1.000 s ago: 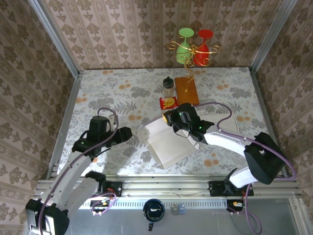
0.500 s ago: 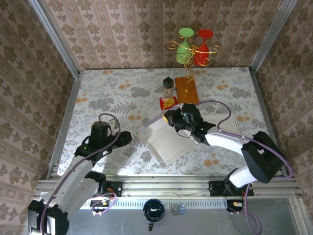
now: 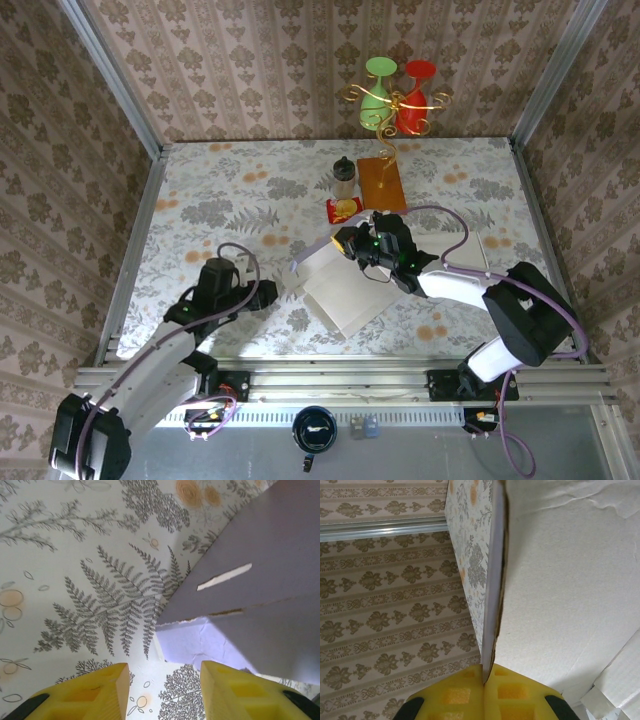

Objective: Fold the paper box

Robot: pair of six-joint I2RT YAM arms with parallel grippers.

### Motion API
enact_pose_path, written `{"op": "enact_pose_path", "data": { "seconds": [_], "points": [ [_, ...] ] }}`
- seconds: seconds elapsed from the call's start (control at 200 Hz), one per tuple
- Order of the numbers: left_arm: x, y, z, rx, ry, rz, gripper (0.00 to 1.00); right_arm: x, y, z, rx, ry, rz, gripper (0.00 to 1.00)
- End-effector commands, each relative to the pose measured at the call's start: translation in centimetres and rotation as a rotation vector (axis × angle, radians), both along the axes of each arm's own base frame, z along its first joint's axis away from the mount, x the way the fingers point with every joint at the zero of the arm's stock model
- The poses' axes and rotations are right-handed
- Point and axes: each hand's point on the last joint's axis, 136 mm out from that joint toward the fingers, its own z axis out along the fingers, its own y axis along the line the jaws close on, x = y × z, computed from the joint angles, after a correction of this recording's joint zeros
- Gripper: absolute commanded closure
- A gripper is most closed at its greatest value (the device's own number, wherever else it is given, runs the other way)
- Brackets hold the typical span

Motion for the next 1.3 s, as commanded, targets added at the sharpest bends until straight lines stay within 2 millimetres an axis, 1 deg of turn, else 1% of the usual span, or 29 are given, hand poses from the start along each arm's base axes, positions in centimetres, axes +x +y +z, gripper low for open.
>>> {"op": "enact_pose_path", "data": {
  "seconds": [0.0,0.105,0.485,0.68,0.945,1.295],
  "points": [
    [0.5,-0.2,0.3,0.003,-0.062,-0.012,0.57,-0.5,-0.1,-1.7,-0.035,0.008,0.029,1.00],
    [0.6,-0.5,0.5,0.000,-0.087,-0.033,0.57,-0.6,0.0,-1.8,-0.022,-0.004,0.032,1.00],
    [0.1,-1.6,0.0,0.043,-0.118,-0.118,0.55,-0.6,0.3,-2.2,0.011,-0.040,0.044,1.00],
    [0.4,-1.9,0.0,0.057,-0.141,-0.134,0.55,-0.6,0.4,-2.3,0.011,-0.032,0.048,1.00],
    [0.6,-3.2,0.0,0.087,-0.158,-0.204,0.54,-0.6,0.5,-2.2,0.010,-0.026,0.054,1.00],
    [1.1,-4.2,0.6,0.099,-0.194,-0.238,0.54,-0.5,0.7,-2.1,0.019,-0.024,0.057,1.00]
  ]
}}
